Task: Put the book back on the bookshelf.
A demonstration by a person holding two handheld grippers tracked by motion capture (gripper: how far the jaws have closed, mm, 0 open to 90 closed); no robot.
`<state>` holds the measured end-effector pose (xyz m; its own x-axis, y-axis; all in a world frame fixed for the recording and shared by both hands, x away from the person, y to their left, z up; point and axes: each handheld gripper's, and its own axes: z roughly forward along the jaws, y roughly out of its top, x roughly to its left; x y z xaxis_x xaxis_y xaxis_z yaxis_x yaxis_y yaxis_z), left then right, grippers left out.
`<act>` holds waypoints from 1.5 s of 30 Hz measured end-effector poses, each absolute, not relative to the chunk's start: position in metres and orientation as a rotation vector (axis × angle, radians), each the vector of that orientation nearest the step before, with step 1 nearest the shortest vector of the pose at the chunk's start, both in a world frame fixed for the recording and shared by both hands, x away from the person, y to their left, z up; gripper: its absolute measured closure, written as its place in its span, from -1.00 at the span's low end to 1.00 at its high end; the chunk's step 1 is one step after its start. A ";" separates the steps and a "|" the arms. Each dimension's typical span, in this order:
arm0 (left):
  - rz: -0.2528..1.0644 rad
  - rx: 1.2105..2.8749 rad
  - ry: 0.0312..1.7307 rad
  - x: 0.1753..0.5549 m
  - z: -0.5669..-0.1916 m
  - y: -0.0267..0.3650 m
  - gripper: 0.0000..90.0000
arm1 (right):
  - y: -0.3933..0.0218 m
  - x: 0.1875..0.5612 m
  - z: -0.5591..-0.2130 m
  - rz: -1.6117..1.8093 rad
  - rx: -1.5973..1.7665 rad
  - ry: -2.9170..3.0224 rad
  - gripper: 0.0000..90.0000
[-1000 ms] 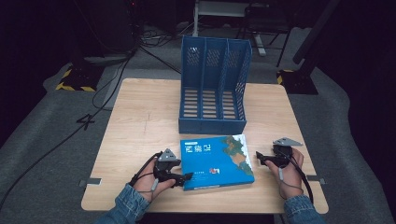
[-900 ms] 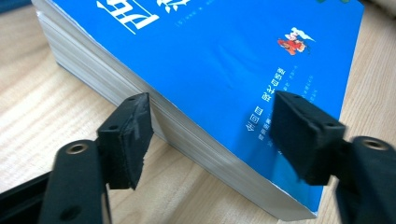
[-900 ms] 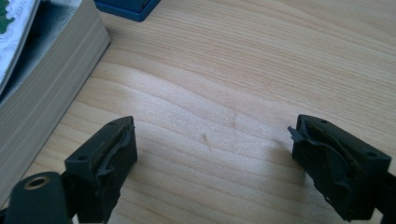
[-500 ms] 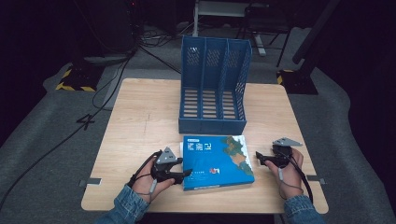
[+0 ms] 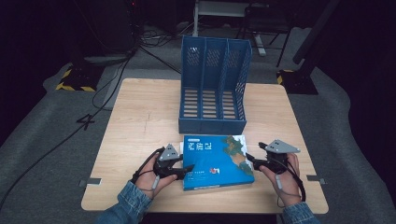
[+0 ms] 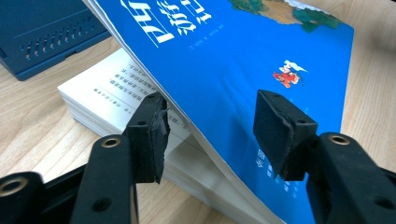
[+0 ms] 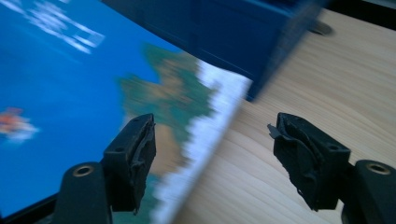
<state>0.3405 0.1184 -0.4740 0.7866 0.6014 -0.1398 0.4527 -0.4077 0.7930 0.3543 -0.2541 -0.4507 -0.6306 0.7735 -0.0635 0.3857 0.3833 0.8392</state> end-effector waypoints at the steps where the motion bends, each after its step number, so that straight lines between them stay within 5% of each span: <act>1: 0.208 2.077 0.785 0.341 -0.474 0.118 0.10 | -0.247 0.350 -0.447 1.174 0.964 2.226 -0.35; 17: 0.054 2.112 0.785 0.339 -0.481 0.110 0.17 | -0.164 0.315 -0.449 1.211 0.686 2.485 -0.59; 34: 0.060 2.081 0.786 0.335 -0.486 0.112 0.15 | -0.116 0.300 -0.481 1.063 0.456 2.595 -0.66; 45: -0.071 2.011 0.896 0.338 -0.479 0.117 0.69 | -0.105 0.291 -0.493 0.849 0.336 2.474 -0.76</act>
<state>0.3379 0.1175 -0.4788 0.7353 0.5645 -0.3749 0.6165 -0.3274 0.7161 0.2914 -0.1049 -0.4926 -0.8450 0.3799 -0.3765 0.0685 0.7750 0.6282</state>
